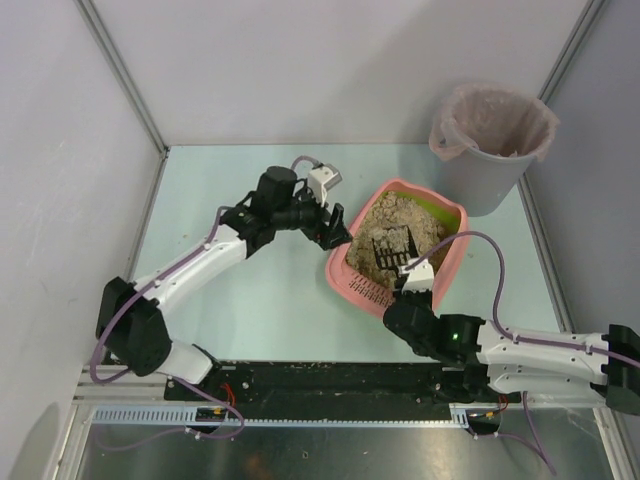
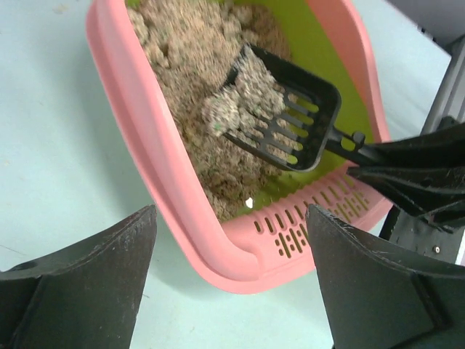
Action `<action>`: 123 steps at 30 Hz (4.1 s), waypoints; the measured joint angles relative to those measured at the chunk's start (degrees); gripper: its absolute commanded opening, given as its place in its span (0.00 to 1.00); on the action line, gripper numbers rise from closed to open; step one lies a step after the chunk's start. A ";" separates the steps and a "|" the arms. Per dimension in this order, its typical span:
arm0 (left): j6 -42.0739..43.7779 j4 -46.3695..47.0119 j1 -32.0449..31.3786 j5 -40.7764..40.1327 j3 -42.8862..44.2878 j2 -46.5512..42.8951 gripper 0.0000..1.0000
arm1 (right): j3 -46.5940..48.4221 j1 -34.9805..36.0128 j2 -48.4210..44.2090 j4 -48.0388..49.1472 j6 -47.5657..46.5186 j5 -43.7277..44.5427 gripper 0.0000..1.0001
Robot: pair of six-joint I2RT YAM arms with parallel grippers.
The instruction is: Clean the litter box
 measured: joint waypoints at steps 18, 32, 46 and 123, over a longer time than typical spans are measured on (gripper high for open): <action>3.08 -0.07 1.64 -12.87 -1.25 -4.24 0.89 | -1.20 9.73 -3.19 -17.64 25.00 14.10 0.00; 3.08 -0.04 1.64 -14.25 -1.25 -4.79 0.89 | -0.59 9.88 -4.04 -20.37 26.14 14.67 0.00; 3.06 -0.04 1.64 -14.25 -1.27 -4.83 0.89 | 0.07 7.74 -1.55 -14.67 18.29 10.91 0.00; 2.97 -0.02 1.62 -14.91 -2.19 -6.62 0.93 | 49.62 -42.86 8.35 -31.26 -18.23 -32.94 0.00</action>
